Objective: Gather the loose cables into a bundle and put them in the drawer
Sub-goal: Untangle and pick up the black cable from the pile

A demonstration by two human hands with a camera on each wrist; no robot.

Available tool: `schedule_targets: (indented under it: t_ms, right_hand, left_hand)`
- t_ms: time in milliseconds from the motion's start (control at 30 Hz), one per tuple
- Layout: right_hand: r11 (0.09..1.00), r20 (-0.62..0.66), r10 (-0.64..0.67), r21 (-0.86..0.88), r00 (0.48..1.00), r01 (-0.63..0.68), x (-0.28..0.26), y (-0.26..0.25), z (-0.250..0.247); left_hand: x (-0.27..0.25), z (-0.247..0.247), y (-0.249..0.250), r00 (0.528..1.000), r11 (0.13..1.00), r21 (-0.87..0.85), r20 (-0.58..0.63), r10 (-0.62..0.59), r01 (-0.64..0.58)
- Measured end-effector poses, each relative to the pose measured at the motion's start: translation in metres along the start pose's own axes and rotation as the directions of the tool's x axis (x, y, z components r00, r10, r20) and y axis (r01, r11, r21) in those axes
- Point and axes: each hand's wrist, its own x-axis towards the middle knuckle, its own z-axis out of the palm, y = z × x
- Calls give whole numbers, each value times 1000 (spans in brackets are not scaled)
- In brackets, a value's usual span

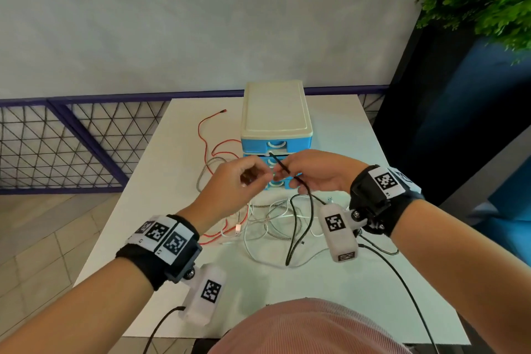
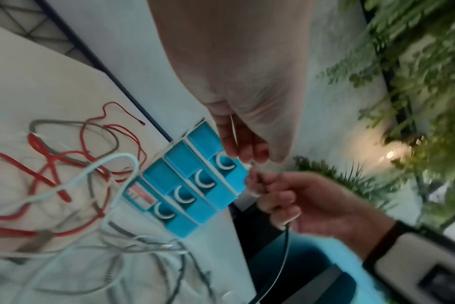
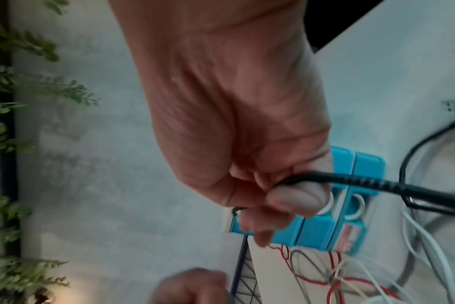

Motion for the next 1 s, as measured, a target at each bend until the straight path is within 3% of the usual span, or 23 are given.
schedule_targets:
  t_ms: [67, 100, 200, 300, 367, 433, 567, 633, 733, 900, 1000]
  right_hand:
    - [998, -49, -24, -56, 999, 21, -10, 0, -8]
    - [998, -70, -37, -50, 997, 34, -14, -1, -11]
    - [991, -128, -92, -113, 987, 77, -24, -5, -17]
    - [971, -188, -168, -201, 968, 129, -31, -7, -19]
    - [976, -219, -176, -164, 960, 141, -31, -5, -19]
    - [982, -266, -181, -105, 947, 158, -29, -3, -19]
    - [990, -349, -144, -39, 926, 139, -25, -4, -17]
    - [991, -366, -120, 18, 923, 136, -25, -6, -16]
    - [971, -356, -238, -57, 904, 233, -22, -2, -15]
    - [964, -403, -260, -53, 878, 262, -20, 1, -23]
    - [950, -428, -273, 21, 861, 311, -18, 1, -28]
  left_hand:
    - [-7, 6, -13, 980, 991, 119, 182, -78, 57]
    - [-10, 12, -18, 945, 977, 205, 307, -113, 51]
    - [-17, 38, -32, 754, 893, 421, 635, -165, -159]
    - [-20, 63, -50, 583, 793, 521, 766, -271, -317]
    - [-20, 73, -54, 538, 748, 540, 790, -292, -387]
    - [-20, 79, -56, 565, 736, 544, 781, -268, -403]
    - [-17, 88, -63, 673, 692, 616, 695, -253, -377]
    - [-16, 91, -66, 695, 689, 655, 651, -304, -312]
    - [-16, 91, -67, 711, 690, 670, 624, -323, -274]
    - [-11, 80, -78, 700, 825, 544, 648, -299, -151]
    - [3, 62, -66, 786, 889, 454, 567, -246, -49]
